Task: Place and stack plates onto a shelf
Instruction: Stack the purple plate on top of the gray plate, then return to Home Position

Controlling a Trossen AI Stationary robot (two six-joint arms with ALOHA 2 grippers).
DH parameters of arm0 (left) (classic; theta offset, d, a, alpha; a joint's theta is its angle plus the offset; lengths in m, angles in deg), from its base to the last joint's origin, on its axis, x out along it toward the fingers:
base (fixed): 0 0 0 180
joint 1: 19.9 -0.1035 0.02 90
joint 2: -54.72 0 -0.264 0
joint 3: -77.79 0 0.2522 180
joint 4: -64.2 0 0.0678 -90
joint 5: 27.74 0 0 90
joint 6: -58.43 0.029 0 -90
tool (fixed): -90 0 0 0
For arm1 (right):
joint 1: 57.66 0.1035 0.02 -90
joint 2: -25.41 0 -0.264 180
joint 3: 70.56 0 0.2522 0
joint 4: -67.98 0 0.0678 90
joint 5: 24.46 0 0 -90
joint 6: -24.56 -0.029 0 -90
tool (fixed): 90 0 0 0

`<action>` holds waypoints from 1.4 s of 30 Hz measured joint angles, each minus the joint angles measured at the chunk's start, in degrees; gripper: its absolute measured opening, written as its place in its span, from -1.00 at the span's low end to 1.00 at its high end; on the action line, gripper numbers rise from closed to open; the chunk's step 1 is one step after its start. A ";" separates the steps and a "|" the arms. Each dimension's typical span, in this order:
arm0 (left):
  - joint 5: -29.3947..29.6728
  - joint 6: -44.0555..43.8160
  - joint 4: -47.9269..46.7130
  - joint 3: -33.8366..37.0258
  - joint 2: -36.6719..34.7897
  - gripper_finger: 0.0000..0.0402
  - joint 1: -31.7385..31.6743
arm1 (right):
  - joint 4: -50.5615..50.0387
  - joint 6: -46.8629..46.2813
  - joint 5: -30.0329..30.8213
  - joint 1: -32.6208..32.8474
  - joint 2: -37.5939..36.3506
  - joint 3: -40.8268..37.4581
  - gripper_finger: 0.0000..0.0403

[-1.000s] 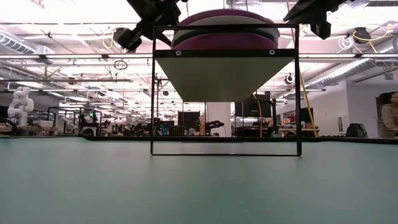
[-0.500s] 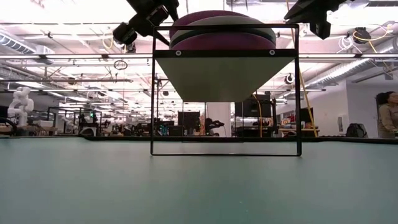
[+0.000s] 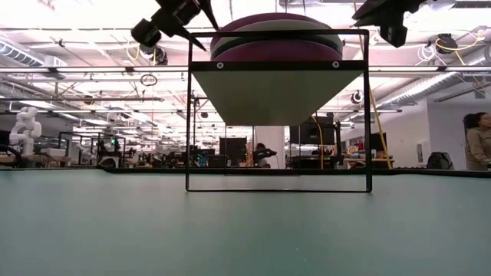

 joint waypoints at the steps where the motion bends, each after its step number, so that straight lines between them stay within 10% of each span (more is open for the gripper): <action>1: 0.60 -0.13 -0.73 0.00 -0.35 -0.19 0.01 | 0.00 0.28 -0.50 0.00 0.00 0.00 -0.73; 15: 4.76 7.51 -2.87 -0.09 -6.43 -0.19 -0.02 | 4.98 11.51 -0.53 0.00 0.00 0.00 -0.73; 22: 5.06 18.17 -4.22 0.01 -9.55 -0.51 -0.58 | 8.15 19.17 -0.22 0.00 0.10 0.00 -0.73; 29: 4.65 34.61 -3.06 0.02 -13.38 -0.94 -2.83 | 9.99 22.16 -0.25 0.00 0.20 0.00 -0.76; 42: 6.30 72.09 -2.99 0.37 -21.64 -0.98 -3.58 | 11.08 24.17 -0.51 0.00 0.17 0.00 -1.00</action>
